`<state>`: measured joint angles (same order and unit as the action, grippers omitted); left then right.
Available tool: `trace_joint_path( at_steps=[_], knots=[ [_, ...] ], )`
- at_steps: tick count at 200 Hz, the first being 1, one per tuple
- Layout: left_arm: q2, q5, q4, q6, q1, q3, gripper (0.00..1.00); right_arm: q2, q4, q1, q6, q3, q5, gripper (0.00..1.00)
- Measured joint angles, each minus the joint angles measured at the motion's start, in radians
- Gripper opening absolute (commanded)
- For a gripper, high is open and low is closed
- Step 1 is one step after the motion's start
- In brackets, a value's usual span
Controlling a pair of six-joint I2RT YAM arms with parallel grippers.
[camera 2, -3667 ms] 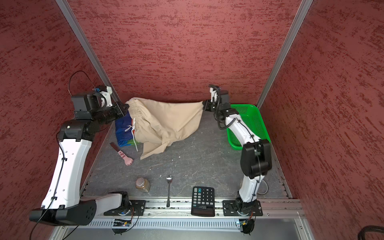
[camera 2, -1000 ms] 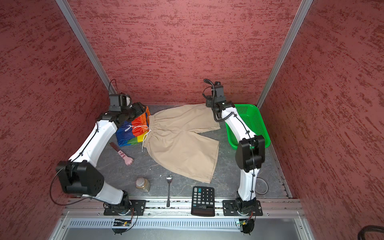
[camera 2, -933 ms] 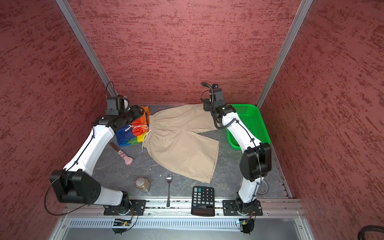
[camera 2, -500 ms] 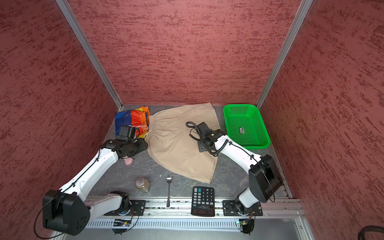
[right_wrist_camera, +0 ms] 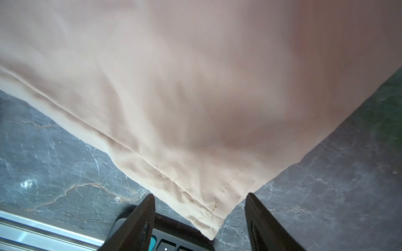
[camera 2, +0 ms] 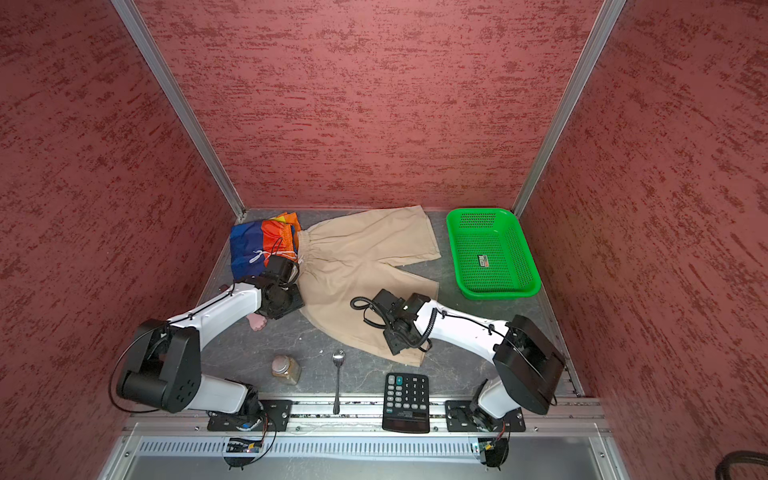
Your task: Fold and stack the shorts
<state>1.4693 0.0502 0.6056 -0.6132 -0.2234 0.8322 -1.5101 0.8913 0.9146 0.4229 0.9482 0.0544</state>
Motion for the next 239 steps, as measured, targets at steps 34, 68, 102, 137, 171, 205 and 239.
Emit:
trace_joint_path(
  at_steps=[34,68,102,137,171,205,239],
  knots=[
    [0.058,-0.004,-0.05,-0.001,0.001,0.0,0.45,-0.003,0.0,0.032,0.012,-0.047,-0.04,0.67],
    [0.109,-0.011,-0.08,0.0,0.008,0.003,0.35,-0.034,-0.013,0.042,0.014,-0.069,-0.068,0.66],
    [0.144,-0.023,-0.095,0.013,0.016,0.03,0.19,-0.079,-0.051,0.043,0.005,-0.077,-0.076,0.6],
    [0.173,-0.038,-0.103,0.034,0.018,0.053,0.0,-0.083,-0.067,0.043,0.004,-0.079,-0.067,0.22],
    [0.183,-0.051,-0.102,0.039,0.018,0.066,0.0,-0.082,-0.08,0.043,0.018,-0.079,-0.056,0.0],
    [0.18,-0.048,-0.049,0.044,0.019,0.093,0.0,-0.063,-0.078,0.032,0.038,-0.081,-0.018,0.0],
    [0.102,-0.044,0.049,0.045,0.018,0.153,0.0,0.103,-0.047,-0.05,0.076,-0.074,0.081,0.0]
  ],
)
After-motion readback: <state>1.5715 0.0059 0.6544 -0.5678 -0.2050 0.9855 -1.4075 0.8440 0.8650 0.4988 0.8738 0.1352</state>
